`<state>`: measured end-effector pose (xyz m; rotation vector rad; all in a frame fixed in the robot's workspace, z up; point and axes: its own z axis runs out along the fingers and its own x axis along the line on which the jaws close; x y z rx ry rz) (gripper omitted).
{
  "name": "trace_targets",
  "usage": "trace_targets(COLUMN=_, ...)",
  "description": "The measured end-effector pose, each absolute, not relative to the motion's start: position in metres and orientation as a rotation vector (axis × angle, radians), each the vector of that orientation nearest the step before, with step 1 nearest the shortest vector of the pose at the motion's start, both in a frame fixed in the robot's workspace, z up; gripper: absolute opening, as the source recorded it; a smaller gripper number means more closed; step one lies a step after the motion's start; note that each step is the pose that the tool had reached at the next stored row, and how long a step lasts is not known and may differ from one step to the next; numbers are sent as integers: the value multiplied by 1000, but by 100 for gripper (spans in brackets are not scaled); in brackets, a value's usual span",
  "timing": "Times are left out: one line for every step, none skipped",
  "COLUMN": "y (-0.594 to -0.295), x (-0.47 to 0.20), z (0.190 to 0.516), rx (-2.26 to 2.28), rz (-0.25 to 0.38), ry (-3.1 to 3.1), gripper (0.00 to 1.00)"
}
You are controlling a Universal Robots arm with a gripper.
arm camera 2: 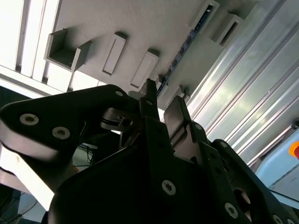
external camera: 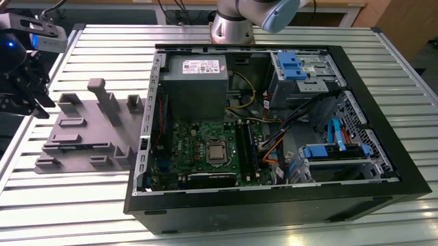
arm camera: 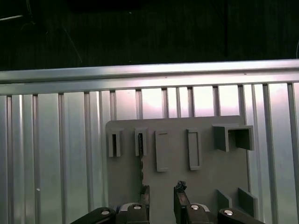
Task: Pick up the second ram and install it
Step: 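Pick up the second ram and move it above second insertion slot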
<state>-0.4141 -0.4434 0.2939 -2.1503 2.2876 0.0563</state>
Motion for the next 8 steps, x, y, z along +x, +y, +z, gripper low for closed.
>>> trace_targets(y=-444, x=-414, z=292, rx=-2154, rz=56, ry=2284, gripper=34)
trace_targets(y=-444, x=-414, z=291, rx=-2158, rz=55, ry=2281, gripper=34)
trace_targets(y=-445, x=-414, z=289, rx=-2160, rz=55, ry=2279, gripper=34)
trace_targets(y=-446, x=-414, z=288, rx=-2161, rz=55, ry=2279, gripper=34)
trace_targets(y=-447, x=-414, z=288, rx=-2161, rz=55, ry=2279, gripper=34)
trace_targets(y=-447, x=-414, z=287, rx=-2161, rz=54, ry=2279, gripper=34)
trace_targets(y=-448, x=-414, z=287, rx=-2161, rz=53, ry=2280, gripper=34)
trace_targets(y=-448, x=-414, z=286, rx=-2162, rz=51, ry=2281, gripper=34)
